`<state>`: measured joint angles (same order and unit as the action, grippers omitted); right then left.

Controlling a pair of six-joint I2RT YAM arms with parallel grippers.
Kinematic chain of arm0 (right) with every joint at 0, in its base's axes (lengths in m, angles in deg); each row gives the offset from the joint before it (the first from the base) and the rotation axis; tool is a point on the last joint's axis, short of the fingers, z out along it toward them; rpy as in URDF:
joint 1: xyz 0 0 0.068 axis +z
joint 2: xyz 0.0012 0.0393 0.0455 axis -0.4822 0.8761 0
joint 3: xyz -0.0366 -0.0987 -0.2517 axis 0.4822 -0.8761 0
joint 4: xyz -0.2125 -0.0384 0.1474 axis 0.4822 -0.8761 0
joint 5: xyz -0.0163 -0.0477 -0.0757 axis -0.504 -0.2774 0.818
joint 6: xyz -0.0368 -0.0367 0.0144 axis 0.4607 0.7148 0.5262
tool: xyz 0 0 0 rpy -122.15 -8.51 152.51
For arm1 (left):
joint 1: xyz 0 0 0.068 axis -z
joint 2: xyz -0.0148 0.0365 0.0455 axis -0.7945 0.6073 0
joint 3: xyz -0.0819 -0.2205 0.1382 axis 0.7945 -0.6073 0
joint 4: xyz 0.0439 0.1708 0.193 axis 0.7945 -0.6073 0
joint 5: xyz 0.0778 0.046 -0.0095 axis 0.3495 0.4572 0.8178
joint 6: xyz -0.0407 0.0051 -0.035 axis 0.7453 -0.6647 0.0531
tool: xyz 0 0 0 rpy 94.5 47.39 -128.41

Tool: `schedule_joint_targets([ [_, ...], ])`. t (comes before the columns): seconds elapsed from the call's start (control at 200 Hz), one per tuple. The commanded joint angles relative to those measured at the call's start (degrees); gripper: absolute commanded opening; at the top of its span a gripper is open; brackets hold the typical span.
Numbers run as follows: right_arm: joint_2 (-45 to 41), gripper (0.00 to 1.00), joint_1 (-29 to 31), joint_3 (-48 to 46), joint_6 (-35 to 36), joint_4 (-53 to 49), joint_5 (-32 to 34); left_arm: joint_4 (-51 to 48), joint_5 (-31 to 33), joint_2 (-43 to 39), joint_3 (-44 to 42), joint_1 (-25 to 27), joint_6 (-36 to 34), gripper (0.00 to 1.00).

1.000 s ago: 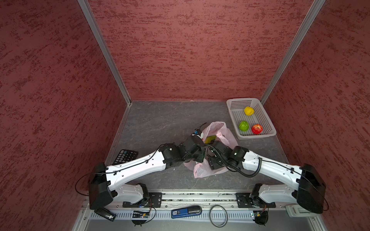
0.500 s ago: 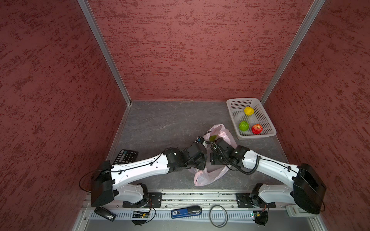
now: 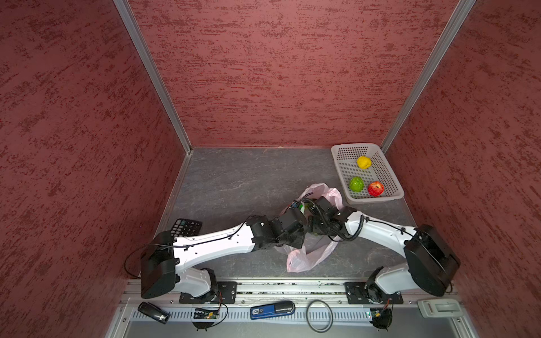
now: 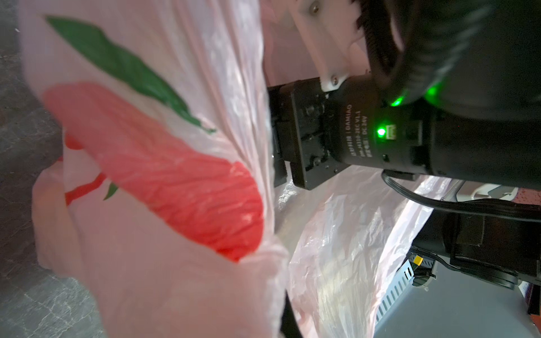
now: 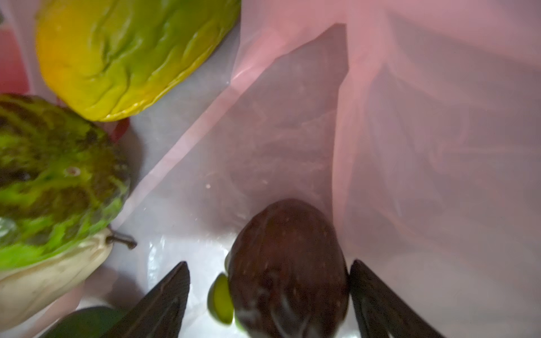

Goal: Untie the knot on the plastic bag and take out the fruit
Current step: 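Lower the right gripper and close it on the dark purple mangosteen, then lift the mangosteen with the right gripper over the white basket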

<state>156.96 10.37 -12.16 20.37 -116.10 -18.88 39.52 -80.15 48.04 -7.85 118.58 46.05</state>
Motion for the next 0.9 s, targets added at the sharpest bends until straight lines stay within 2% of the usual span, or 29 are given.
schedule_joint_targets([
  [0.0,2.2,0.86,-0.91,-0.63,-0.44,3.68,0.46,1.12,0.02,-0.08,1.29,0.2,-0.93,0.0],
  [0.09,3.82,0.81,-0.97,-0.48,-0.42,4.72,0.23,1.11,-0.06,-0.16,1.2,0.12,-0.93,0.0],
  [0.301,2.78,0.57,-0.96,-0.17,0.32,4.67,-0.56,1.12,0.23,-0.64,0.71,-0.2,-0.85,0.0],
  [0.381,0.9,0.51,-0.97,0.27,1.23,3.65,-1.21,1.28,0.28,-0.86,0.39,-0.4,-0.75,0.0],
  [0.661,-6.64,0.48,0.37,5.57,4.17,-4.28,-5.88,1.94,0.37,-1.09,0.21,-1.8,-0.96,0.0],
  [0.897,-11.96,0.47,2.56,10.53,2.87,-9.88,-9.28,2.0,0.63,-1.48,0.2,-2.43,-1.19,0.0],
])
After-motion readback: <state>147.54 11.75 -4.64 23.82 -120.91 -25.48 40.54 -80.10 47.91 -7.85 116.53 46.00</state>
